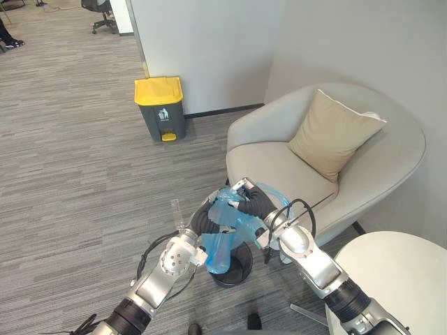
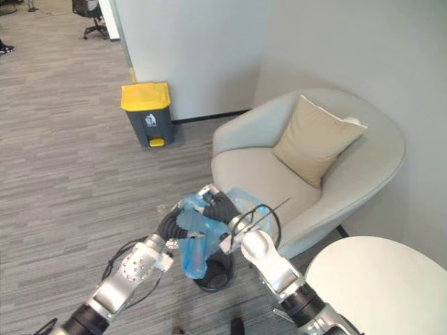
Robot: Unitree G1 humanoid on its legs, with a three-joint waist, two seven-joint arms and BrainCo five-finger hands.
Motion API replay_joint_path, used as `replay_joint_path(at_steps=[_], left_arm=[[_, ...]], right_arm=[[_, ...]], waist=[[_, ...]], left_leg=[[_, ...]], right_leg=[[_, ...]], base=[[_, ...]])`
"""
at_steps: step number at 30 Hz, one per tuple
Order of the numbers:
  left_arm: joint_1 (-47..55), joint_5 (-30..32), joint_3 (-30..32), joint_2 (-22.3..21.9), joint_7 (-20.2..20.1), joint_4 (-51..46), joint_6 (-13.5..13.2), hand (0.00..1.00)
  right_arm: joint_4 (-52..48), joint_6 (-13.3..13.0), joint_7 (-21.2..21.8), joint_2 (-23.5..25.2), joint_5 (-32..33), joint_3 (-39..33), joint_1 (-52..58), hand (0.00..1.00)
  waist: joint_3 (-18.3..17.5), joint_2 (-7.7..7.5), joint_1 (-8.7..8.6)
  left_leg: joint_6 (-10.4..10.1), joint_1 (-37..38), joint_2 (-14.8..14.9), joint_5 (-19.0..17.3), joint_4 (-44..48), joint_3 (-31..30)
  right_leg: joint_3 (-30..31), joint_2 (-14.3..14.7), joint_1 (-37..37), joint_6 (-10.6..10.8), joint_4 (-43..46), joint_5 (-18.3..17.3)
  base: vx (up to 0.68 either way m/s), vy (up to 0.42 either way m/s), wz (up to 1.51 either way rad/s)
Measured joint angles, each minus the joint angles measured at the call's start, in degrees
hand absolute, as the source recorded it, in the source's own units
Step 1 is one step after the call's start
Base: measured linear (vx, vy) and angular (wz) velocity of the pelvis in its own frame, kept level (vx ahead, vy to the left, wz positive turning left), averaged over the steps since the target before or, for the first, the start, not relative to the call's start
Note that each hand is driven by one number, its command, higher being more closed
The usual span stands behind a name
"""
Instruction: Gather rubbish on tea table into small bin, then transfer packed bag to large trash can.
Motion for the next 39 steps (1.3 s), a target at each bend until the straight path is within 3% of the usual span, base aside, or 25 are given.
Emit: replay_joint_path(at_steps=[7,14,32,33,39], left_arm=[[-0.8,2.4,0.2,-1.0,0.2,2.1,0.2,0.0],[-0.8,3.3,3.0,-4.9,2.3,7.5,1.6,0.0],[-3.2,6.7,4.4,-9.0,4.1,16.8,2.4,0.0],[-3.3,7.0,4.4,-9.1,4.7,17.5,2.7,1.0],[-4.0,7.9,3.9,-9.6,5.2,20.4,3.2,1.0]], right_arm=[[0.0,0.0,1.3,3.8,2.7,2.2,-1.5,1.0],[0.0,0.2,2.1,6.4,7.6,4.4,-3.0,1.0],[-2.7,0.4,2.5,9.4,15.1,7.9,-5.6,1.0],[-2.7,0.6,2.4,10.0,15.1,8.3,-5.6,1.0],[-2.6,1.5,2.4,10.9,17.6,10.4,-6.5,1.0]], waist=[[-0.2,-0.24,-0.3],[-0.7,-1.09,-0.3],[-1.0,-1.56,-0.43],[-1.1,-1.59,-0.48],[-1.2,-1.76,-0.82]], left_leg=[[0.0,0.2,0.0,0.0,0.0,0.1],[0.0,0.8,0.0,0.0,-0.5,0.7],[0.0,1.3,0.0,0.1,-1.0,1.1],[0.0,1.3,-0.1,0.1,-1.0,1.2],[0.0,1.3,-0.1,0.1,-1.0,1.2]], right_leg=[[0.2,0.0,0.0,0.0,0.0,0.0],[0.7,0.1,0.0,0.0,0.1,0.0],[1.2,0.3,0.0,0.0,0.2,0.0],[1.2,0.3,0.0,0.0,0.2,0.0],[1.2,0.3,0.0,0.0,0.2,0.0]], base=[[0.0,-0.001,-0.01],[-0.01,-0.005,-0.04],[0.0,-0.001,-0.01],[0.0,0.0,0.0],[0.0,0.0,0.0]])
